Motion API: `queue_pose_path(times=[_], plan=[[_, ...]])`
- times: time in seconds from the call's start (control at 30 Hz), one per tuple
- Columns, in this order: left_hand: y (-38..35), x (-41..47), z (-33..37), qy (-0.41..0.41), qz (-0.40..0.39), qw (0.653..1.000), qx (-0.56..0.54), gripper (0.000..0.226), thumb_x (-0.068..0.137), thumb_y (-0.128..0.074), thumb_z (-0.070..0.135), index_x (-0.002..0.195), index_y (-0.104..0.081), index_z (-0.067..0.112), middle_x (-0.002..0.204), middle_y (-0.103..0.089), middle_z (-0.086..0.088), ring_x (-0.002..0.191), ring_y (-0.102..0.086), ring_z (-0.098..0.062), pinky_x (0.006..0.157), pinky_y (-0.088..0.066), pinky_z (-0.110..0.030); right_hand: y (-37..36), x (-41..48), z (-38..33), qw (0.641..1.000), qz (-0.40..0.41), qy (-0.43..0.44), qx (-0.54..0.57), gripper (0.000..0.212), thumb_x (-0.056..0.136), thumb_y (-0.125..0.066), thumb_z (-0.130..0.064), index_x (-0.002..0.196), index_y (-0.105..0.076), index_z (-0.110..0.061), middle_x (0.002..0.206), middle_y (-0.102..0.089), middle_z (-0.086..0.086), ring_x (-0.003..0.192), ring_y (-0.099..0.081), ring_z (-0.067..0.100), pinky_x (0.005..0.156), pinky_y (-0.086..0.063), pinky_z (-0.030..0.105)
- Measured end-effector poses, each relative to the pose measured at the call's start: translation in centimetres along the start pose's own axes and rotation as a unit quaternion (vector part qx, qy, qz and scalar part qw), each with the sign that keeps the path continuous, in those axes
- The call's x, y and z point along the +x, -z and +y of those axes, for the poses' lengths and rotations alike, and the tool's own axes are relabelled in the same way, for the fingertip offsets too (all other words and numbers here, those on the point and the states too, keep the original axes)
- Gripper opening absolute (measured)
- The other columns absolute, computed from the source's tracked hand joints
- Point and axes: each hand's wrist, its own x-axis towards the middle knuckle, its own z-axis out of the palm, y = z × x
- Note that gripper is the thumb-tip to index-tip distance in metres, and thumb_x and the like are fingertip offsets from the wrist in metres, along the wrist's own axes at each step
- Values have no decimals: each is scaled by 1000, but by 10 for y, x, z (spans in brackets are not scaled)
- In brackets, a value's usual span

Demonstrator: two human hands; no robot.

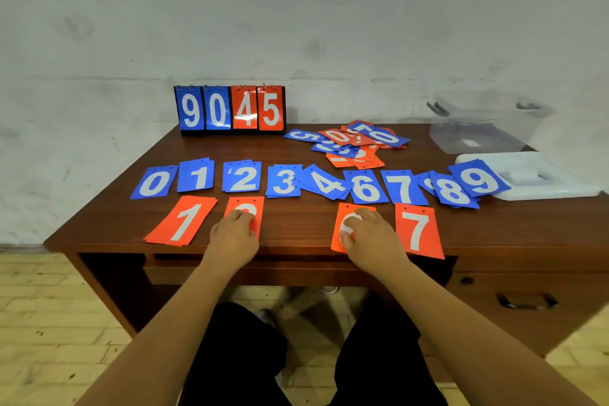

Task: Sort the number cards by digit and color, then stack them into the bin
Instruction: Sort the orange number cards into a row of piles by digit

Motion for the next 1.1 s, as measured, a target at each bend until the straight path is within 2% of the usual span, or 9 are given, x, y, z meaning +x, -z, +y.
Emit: queue_pose_path(times=[0.2, 0.37, 0.5, 0.73, 0.83, 0.97, 1.1], plan=[[1, -1, 0, -8, 19, 1000, -6, 44, 95, -55, 19, 138, -50, 18, 148, -43, -4, 138, -38, -22, 114, -33, -44, 5, -6, 19, 999, -21, -11, 41, 42, 98, -48, -34, 137, -51, -19, 146, -47, 1, 132, -44, 18, 108, -38, 33], [6, 1, 16, -31, 76, 993, -80, 42, 96, -53, 39, 134, -54, 20, 143, -46, -2, 134, -40, -20, 112, -36, -44, 20, -1, 28, 995, 8, -21, 100, 41, 99, -48, -33, 136, -52, -18, 144, -49, 0, 132, -43, 15, 107, -35, 29], [10, 26, 49, -110, 110, 981, -112, 37, 94, -57, 35, 123, -60, 13, 129, -54, -6, 123, -47, -22, 103, -41, -38, 34, 33, 32, 990, 29, -33, 131, 42, 98, -51, -35, 135, -52, -16, 142, -50, 2, 130, -45, 17, 105, -37, 32], [12, 110, 120, -148, 38, 984, -95, 32, 96, -53, 31, 123, -57, 14, 129, -50, -5, 119, -48, -21, 96, -45, -33, 35, 118, 55, 992, 35, -44, 117, 39, 96, -56, -32, 126, -54, -8, 126, -56, 10, 115, -53, 23, 95, -47, 38], [1, 148, 141, -137, 12, 987, -81, 25, 95, -54, 27, 114, -59, 11, 119, -53, -7, 107, -53, -22, 90, -49, -37, 29, 153, 72, 993, 15, -59, 100, 40, 96, -56, -33, 127, -53, -9, 126, -55, 10, 113, -53, 24, 94, -48, 38], [-20, 197, 159, -106, -13, 991, -82, 20, 94, -56, 23, 107, -59, 9, 110, -55, -7, 96, -54, -20, 84, -50, -35, 19, 198, 97, 993, 5, -80, 86, 43, 94, -57, -37, 128, -52, -11, 129, -52, 9, 115, -51, 24, 95, -48, 39], [-41, 241, 168, -76, -28, 993, -88, 29, 91, -60, 30, 108, -59, 7, 109, -61, -12, 99, -57, -24, 79, -50, -35, 8, 232, 114, 994, -25, -78, 66, 52, 91, -60, -44, 132, -50, -13, 135, -50, 7, 121, -49, 23, 99, -45, 37]])
